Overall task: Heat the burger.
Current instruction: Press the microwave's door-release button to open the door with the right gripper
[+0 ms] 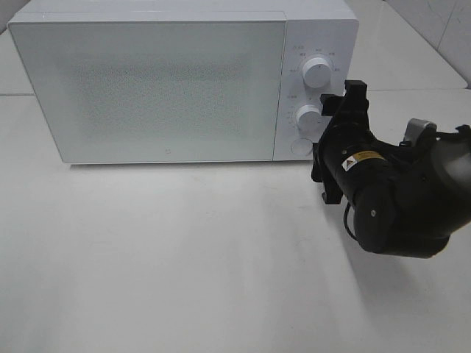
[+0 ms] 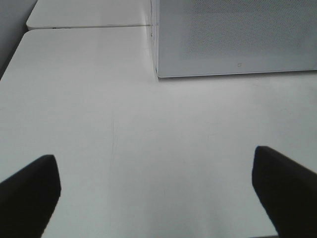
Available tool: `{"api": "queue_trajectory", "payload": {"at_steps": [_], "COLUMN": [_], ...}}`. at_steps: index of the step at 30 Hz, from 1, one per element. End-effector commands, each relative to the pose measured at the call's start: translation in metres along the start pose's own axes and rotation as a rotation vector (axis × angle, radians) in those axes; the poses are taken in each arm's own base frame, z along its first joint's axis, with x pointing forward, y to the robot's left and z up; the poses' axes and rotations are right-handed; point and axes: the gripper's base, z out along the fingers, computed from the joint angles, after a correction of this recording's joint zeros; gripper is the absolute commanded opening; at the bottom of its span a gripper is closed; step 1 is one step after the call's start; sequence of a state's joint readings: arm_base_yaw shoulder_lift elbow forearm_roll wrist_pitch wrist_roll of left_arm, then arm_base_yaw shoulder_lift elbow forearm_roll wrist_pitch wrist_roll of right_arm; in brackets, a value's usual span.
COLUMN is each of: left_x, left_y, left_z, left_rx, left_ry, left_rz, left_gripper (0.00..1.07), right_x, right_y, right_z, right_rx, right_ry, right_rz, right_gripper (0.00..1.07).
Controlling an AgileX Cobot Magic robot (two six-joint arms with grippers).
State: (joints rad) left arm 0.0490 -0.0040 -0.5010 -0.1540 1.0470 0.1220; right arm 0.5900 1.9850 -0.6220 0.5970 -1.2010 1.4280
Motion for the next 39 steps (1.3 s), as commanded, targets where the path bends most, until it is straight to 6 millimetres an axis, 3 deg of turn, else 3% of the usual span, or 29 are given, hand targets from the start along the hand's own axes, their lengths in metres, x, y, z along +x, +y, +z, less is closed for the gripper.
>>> {"api": "queue_trajectory", "payload": {"at_steps": [1,10,22,29,39], "left_x": [0.001,0.001,0.001,0.001,0.001], "left_y": [-0.001,-0.001,-0.001,-0.001,-0.001], "left_z": [-0.002,-0.002,-0.002,-0.002,-0.002], "left_rx": [0.000,0.000,0.000,0.000,0.000], "left_ry": [-0.028,-0.028,-0.028,-0.028,-0.028], "left_rz": [-0.003,-0.003,-0.003,-0.003,-0.003], "left_gripper": [1.05,1.05,1.05,1.05,1.05], "right_x": [-0.001,-0.007,-0.006,-0.007,-0.008], "right_y": [0.000,-0.006,0.005,0.012,0.012], "right_z": [-0.012,-0.043,-0.063,-0.082,-0.105], "right_rx": [0.035,0.151,0.296,0.358,0.419], "right_ry": [0.061,0.204,0.350,0.531,0.794], "right_rz": [-0.091,-0.335,-0.651,-0.989,-1.290], "right_gripper": [0.74,0.74,0.74,0.74,0.74]}}
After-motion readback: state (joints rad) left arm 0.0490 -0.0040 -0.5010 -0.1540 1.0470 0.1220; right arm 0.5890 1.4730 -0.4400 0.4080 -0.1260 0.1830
